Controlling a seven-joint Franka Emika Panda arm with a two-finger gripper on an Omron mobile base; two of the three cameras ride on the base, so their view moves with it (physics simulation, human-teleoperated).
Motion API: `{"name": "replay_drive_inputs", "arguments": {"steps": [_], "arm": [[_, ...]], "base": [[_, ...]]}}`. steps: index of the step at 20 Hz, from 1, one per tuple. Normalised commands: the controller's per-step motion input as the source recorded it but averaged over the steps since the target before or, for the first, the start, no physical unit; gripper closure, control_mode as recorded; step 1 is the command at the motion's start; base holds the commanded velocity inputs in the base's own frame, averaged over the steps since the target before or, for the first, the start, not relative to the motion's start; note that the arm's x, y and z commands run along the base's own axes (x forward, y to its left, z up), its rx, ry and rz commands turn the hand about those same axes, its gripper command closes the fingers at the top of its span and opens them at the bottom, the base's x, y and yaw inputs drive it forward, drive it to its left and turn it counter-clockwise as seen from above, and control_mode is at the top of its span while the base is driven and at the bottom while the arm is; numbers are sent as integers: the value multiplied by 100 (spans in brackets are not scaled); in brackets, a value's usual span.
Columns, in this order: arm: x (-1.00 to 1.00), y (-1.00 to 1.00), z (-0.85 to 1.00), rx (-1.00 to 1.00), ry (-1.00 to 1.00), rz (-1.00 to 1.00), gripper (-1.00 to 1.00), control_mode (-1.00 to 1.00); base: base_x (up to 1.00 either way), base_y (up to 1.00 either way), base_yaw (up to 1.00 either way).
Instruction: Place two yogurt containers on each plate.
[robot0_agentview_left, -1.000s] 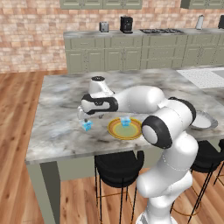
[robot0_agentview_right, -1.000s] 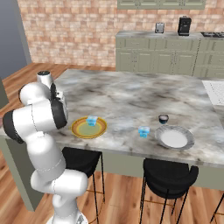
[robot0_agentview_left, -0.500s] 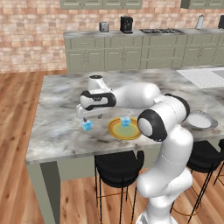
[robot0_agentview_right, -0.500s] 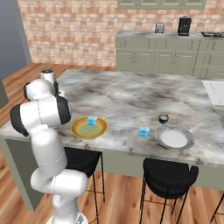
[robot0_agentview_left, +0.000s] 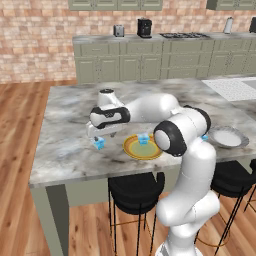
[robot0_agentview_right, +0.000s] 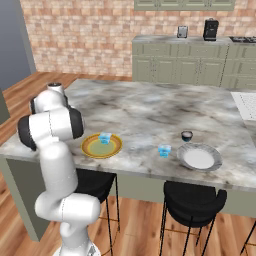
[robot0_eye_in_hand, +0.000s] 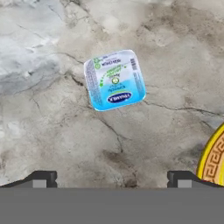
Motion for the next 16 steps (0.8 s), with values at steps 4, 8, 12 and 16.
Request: {"name": "replay_drive_inputs", "arguments": {"steps": [4,8,12,16], "arm": [[24,4,-20,-1,3,0,-100,-100],[20,8,-23,-1,4,0,-100,-100],[14,14,-21,-1,2,0,-100,-100],[22,10,-18,-1,0,0,-100,-100]], "base": [[0,0,0],[0,0,0],[0,0,0],[0,0,0]]}}
